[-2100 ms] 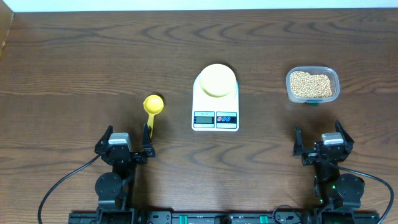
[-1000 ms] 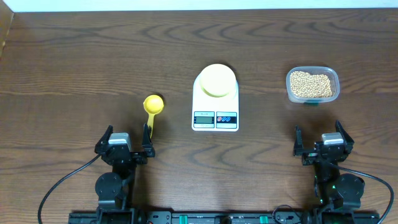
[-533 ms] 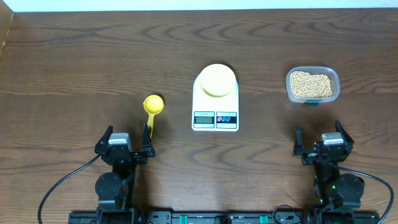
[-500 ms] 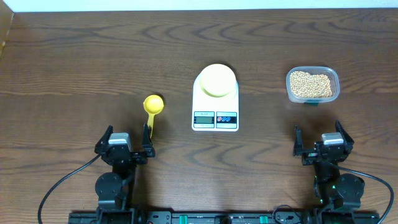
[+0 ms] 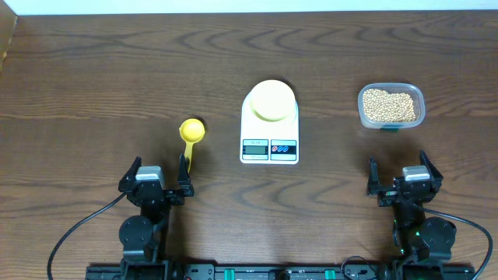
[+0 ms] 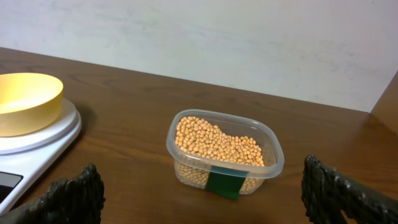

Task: Scoop item into bowl and weigh 50g on scale

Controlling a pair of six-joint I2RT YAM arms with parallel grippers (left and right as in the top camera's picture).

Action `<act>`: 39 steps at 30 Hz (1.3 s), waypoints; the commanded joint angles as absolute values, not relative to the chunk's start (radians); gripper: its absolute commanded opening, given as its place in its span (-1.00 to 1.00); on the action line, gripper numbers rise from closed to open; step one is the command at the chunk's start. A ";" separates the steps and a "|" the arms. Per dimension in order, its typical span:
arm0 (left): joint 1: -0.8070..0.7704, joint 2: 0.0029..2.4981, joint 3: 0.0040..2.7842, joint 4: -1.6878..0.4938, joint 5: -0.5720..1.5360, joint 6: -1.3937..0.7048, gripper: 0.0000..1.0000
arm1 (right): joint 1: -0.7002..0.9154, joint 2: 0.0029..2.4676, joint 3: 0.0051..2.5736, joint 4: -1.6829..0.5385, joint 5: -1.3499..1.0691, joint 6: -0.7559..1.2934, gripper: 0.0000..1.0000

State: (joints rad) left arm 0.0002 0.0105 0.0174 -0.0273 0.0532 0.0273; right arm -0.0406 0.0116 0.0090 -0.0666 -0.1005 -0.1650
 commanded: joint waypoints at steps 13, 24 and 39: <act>0.006 0.006 0.004 -0.070 0.052 0.041 0.96 | -0.034 0.007 0.006 -0.068 -0.096 -0.154 0.98; 0.005 0.006 0.004 0.125 0.666 -0.147 0.96 | -0.034 0.007 0.006 -0.068 -0.096 -0.154 0.99; 0.006 0.106 0.325 -0.012 0.422 -0.125 0.96 | -0.034 0.007 0.006 -0.068 -0.096 -0.154 0.98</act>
